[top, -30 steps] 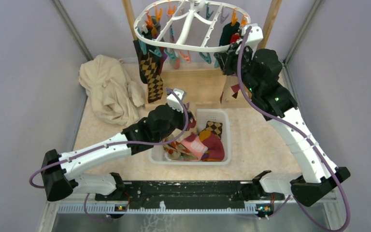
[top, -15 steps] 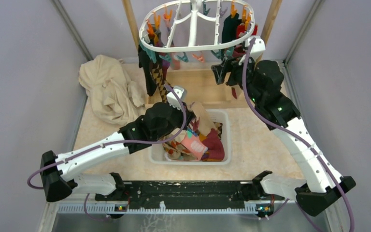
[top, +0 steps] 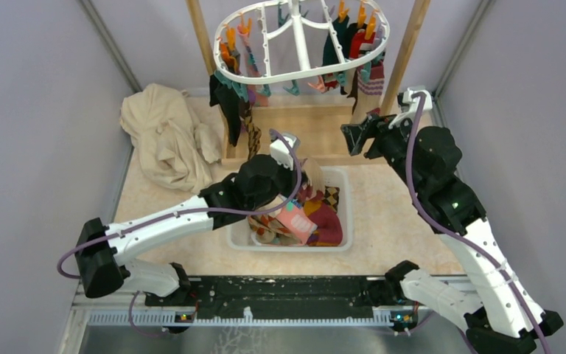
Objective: Remove the socks clipped to the hanger
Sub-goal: Place the sock in the bin.
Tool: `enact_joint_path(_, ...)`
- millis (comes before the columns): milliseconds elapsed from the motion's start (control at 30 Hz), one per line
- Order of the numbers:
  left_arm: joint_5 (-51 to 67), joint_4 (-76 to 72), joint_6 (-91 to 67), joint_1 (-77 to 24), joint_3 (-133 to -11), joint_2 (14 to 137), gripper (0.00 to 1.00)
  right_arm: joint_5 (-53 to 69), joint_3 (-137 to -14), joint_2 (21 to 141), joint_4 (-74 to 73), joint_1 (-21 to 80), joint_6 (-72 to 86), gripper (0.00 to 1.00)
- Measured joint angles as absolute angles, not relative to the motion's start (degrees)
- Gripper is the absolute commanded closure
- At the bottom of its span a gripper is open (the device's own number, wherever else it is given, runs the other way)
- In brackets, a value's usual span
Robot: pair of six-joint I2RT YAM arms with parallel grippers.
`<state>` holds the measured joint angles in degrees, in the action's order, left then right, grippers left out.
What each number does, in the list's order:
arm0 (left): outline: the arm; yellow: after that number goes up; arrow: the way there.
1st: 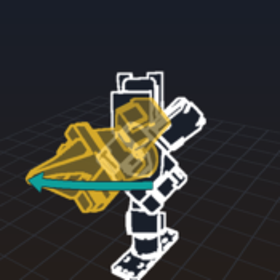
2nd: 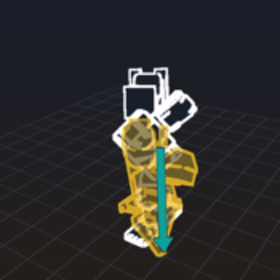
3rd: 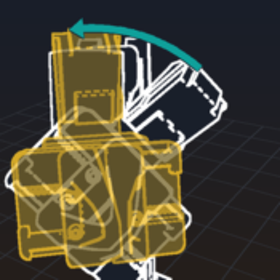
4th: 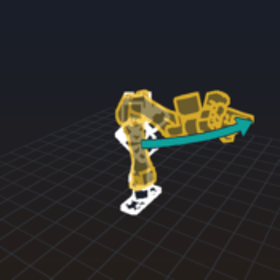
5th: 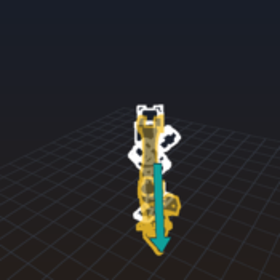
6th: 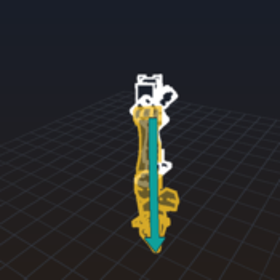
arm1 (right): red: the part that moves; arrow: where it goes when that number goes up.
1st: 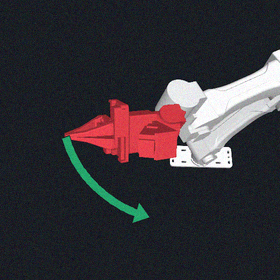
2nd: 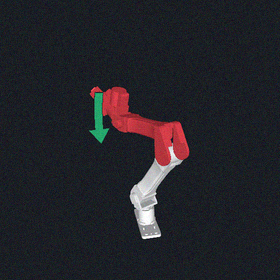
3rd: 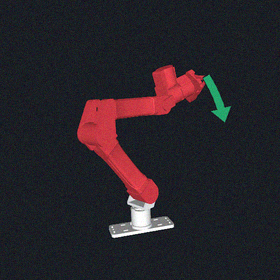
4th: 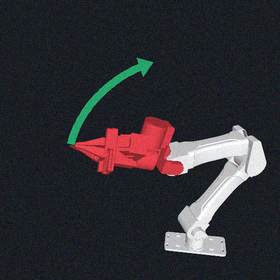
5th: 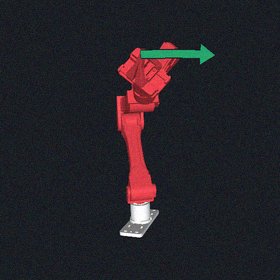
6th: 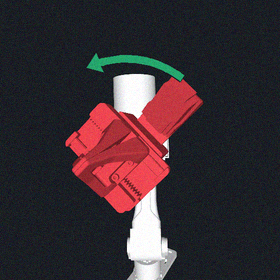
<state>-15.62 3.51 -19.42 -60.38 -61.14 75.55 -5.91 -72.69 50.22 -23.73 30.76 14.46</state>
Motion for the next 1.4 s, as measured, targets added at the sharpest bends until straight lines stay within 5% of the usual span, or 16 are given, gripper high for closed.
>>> enact_joint_path(333, -17.19, -1.08, -21.69, -58.11, -56.16, 81.67, 0.78, -6.2, -68.9, 49.5, -25.65, 30.76, 15.75, 0.32)
enact_joint_path(633, -18.04, -0.12, -24.93, -57.65, -51.86, 82.94, 0.54, -6.17, -67.79, 49.34, -25.98, 30.76, 16.58, 0.32)
enact_joint_path(800, -18.41, 0.34, -26.09, -57.65, -50.48, 82.94, 0.33, -6.13, -66.89, 49.28, -25.93, 30.76, 16.78, 0.32)
enact_joint_path(933, -18.94, 1.76, -26.35, -57.65, -50.33, 82.94, 0.02, -6.15, -66.72, 49.3, -26.0, 30.76, 16.8, 0.31)
enact_joint_path(1400, -20.75, 10.61, -26.28, -57.65, -53.49, 76.88, 0.01, -6.61, -62.06, 50.7, -24.62, 28.99, 19.11, 0.3)
